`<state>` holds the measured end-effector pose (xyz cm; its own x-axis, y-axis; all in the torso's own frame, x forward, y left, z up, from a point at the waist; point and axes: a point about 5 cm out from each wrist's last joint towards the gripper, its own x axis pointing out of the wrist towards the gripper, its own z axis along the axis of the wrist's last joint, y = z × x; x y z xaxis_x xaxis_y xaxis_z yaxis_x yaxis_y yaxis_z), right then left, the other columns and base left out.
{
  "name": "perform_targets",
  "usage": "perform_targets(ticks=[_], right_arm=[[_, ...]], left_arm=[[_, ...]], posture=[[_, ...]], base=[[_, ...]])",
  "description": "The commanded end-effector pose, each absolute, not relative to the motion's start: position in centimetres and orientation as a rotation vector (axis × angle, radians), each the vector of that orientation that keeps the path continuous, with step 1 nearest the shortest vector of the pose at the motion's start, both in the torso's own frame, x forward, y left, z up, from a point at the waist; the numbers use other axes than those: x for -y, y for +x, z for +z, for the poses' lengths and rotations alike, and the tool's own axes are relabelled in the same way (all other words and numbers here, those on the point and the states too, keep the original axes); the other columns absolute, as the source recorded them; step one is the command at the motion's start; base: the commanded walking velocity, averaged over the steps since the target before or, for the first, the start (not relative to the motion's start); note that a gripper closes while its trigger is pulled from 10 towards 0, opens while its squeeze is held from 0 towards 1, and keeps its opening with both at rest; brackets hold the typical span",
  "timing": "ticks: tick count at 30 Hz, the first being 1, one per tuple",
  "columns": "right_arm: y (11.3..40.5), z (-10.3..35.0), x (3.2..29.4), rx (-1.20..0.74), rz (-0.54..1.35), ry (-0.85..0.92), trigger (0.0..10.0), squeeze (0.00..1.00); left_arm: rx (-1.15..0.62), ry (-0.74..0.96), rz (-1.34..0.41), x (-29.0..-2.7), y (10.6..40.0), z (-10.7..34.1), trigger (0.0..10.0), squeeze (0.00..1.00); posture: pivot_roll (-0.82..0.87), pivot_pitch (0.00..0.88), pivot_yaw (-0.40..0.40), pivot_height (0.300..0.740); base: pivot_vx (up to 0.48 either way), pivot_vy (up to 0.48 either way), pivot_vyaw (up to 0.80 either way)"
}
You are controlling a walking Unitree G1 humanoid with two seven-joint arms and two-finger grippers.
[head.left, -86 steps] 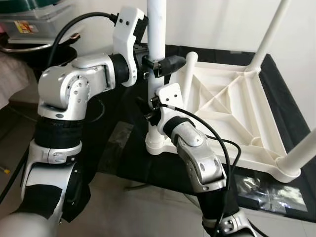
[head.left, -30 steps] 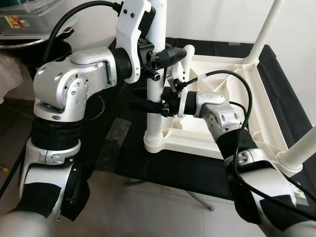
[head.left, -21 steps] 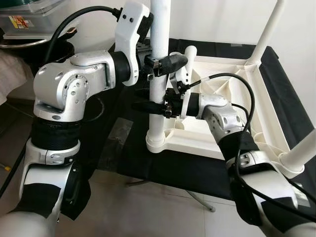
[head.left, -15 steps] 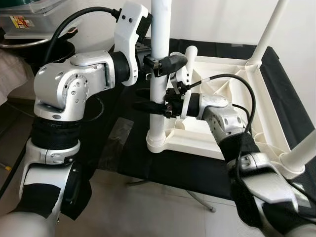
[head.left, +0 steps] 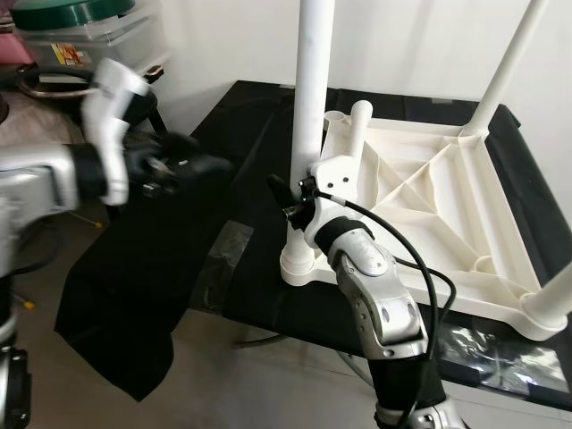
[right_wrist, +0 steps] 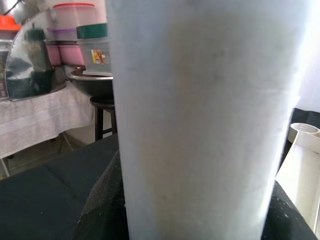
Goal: Building children table
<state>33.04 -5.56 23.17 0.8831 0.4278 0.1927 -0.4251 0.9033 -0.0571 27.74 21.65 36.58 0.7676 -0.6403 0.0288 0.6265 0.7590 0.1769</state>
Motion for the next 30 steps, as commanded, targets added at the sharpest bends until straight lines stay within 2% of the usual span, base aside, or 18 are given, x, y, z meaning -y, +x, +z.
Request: perform_targets(ticks=[1, 2, 3, 4, 7, 8, 10, 11, 12, 15, 18, 19, 20, 21, 24, 26, 30], right_arm=[[32.9, 19.6, 3.6, 0.033, 0.432, 0.097, 0.0, 0.0], [32.9, 19.6, 3.6, 0.033, 0.432, 0.097, 0.0, 0.0], [32.7, 19.8, 3.5, 0.023, 0.435, 0.093, 0.0, 0.0], [32.5, 20.1, 3.3, 0.02, 0.467, 0.093, 10.0, 0.0], [31.8, 20.9, 3.0, 0.031, 0.494, 0.093, 10.0, 0.0], [31.6, 21.4, 3.0, 0.06, 0.535, 0.085, 10.0, 0.06], [31.6, 21.4, 3.0, 0.06, 0.535, 0.085, 10.0, 0.06], [31.4, 21.6, 3.2, 0.066, 0.589, 0.097, 10.0, 1.0], [31.4, 21.6, 3.2, 0.066, 0.589, 0.097, 10.0, 1.0], [32.0, 22.3, 4.4, 0.087, 0.659, 0.116, 10.0, 1.0], [32.2, 22.8, 4.9, 0.106, 0.731, 0.122, 10.0, 1.0], [32.6, 22.8, 5.6, 0.088, 0.798, 0.091, 10.0, 0.4], [32.6, 22.8, 5.6, 0.088, 0.798, 0.091, 10.0, 0.4], [32.9, 22.5, 6.3, 0.073, 0.863, 0.012, 10.0, 0.0], [33.2, 22.1, 7.1, 0.037, 0.926, -0.033, 10.0, 0.0], [33.6, 21.5, 8.3, -0.011, 1.075, -0.145, 10.0, 0.0], [34.2, 21.4, 9.0, -0.022, 1.147, -0.192, 10.0, 0.0]], left_arm=[[0.096, 0.15, -0.641, -22.3, 27.6, 36.4, 10.0, 0.0], [0.096, 0.15, -0.641, -22.3, 27.6, 36.4, 10.0, 0.0], [0.108, 0.12, -0.566, -23.2, 27.7, 35.9, 10.0, 0.0], [0.107, 0.102, -0.472, -24.1, 27.8, 34.7, 10.0, 0.0], [0.083, 0.081, -0.368, -24.9, 27.4, 32.0, 10.0, 0.0], [0.065, 0.08, -0.362, -24.5, 26.9, 30.1, 10.0, 0.0], [0.065, 0.08, -0.362, -24.5, 26.9, 30.1, 10.0, 0.0], [0.043, 0.096, -0.363, -23.6, 26.3, 28.2, 10.0, 0.0], [0.043, 0.096, -0.363, -23.6, 26.3, 28.2, 10.0, 0.0], [0.058, 0.118, -0.373, -20.9, 25.1, 25.5, 10.0, 0.0], [0.093, 0.126, -0.385, -19.8, 24.4, 24.9, 10.0, 0.0], [0.097, 0.122, -0.389, -19.1, 24.0, 24.2, 10.0, 0.0], [0.097, 0.122, -0.389, -19.1, 24.0, 24.2, 10.0, 0.0], [0.079, 0.154, -0.396, -18.5, 23.6, 23.3, 10.0, 0.0], [0.059, 0.169, -0.416, -17.9, 23.2, 22.3, 10.0, 0.0], [0.048, 0.157, -0.432, -17.0, 22.3, 20.8, 10.0, 0.0], [0.037, 0.109, -0.445, -16.5, 21.5, 19.6, 10.0, 0.0]], posture=[[0.09, 0.138, -0.029, 0.74], [0.09, 0.138, -0.029, 0.74], [0.09, 0.13, -0.029, 0.74], [0.09, 0.127, -0.03, 0.74], [0.08, 0.123, -0.028, 0.74], [0.07, 0.122, -0.026, 0.74], [0.07, 0.122, -0.026, 0.74], [0.07, 0.121, -0.028, 0.74], [0.07, 0.121, -0.028, 0.74], [0.07, 0.126, -0.036, 0.74], [0.07, 0.129, -0.039, 0.74], [0.07, 0.137, -0.045, 0.74], [0.07, 0.137, -0.045, 0.74], [0.08, 0.141, -0.051, 0.74], [0.09, 0.147, -0.054, 0.74], [0.09, 0.156, -0.053, 0.74], [0.1, 0.168, -0.058, 0.74]], base=[[0.0, 0.0, 0.0], [0.0, 0.0, 0.0], [0.0, 0.0, 0.0], [0.0, 0.0, 0.0], [0.0, 0.0, 0.0], [0.0, 0.0, 0.0], [0.0, 0.0, 0.0], [0.0, 0.0, 0.0], [0.0, 0.0, 0.0], [0.0, 0.0, 0.0], [0.0, 0.0, 0.0], [0.0, 0.0, 0.0], [0.0, 0.0, 0.0], [0.0, 0.0, 0.0], [0.0, 0.0, 0.0], [0.0, 0.0, 0.0], [0.0, 0.0, 0.0]])
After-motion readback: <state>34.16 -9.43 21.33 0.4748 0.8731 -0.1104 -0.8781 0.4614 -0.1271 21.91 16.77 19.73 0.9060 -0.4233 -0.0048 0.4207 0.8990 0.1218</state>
